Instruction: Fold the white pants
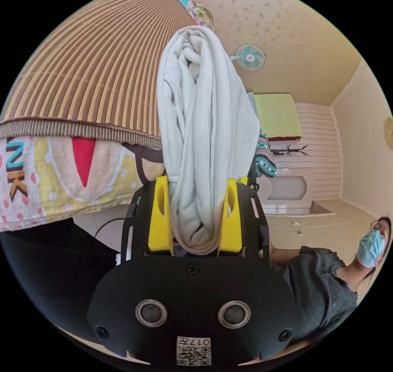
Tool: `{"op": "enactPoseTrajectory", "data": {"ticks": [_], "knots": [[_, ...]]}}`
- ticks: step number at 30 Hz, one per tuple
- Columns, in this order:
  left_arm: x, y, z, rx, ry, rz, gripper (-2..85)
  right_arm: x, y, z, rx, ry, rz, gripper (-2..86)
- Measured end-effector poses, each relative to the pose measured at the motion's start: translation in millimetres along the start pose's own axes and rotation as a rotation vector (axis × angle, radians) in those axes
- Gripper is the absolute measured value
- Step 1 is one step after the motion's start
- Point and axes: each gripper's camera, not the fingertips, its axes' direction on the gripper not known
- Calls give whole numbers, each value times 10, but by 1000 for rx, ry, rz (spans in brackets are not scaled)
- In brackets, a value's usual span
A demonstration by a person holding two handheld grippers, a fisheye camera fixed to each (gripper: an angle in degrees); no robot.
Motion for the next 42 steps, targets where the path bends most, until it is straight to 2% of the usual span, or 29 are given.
{"op": "enactPoseTrajectory", "data": {"ticks": [2,6,13,18,22,25,27,30,31,32,34,36,37,40,42], "knots": [[-32,21,-27,16,11,-5,160,-79,50,69,-18,-33,-25,173],[-9,112,-138,-4,167,-5,115,-435,292,30,12,-79,-109,145],[828,94,-145,38,290,122,103,-1421,634,-831,243,-26,-376,99],[1931,-654,182,35,271,295,100,-2120,474,-1696,335,176,-541,90],[2735,-1219,551,49,321,444,100,-2674,537,-2574,486,334,-650,90],[3282,-1653,1078,48,380,511,100,-2677,489,-3214,573,394,-527,99],[3555,-1938,1682,23,347,519,103,-2532,394,-3464,564,504,-428,106],[3539,-2117,2659,-20,195,445,109,-1861,114,-3731,482,671,-12,117],[3489,-2137,2893,-50,165,414,110,-1610,72,-3736,471,789,147,119],[3364,-2160,3354,-134,97,349,112,-1496,80,-3668,464,908,209,111],[3162,-2111,3753,-161,40,291,117,-1593,166,-3513,534,946,190,103],[2948,-2017,3730,-72,168,252,124,-1905,255,-3280,615,1070,157,92],[2942,-1994,3717,-71,172,258,124,-2150,307,-3097,683,1166,125,78],[3018,-1892,3610,-78,99,282,125,-2664,411,-2665,903,1379,84,31],[3115,-1824,3519,-87,78,290,125,-2842,416,-2481,996,1353,-5,19]]}}
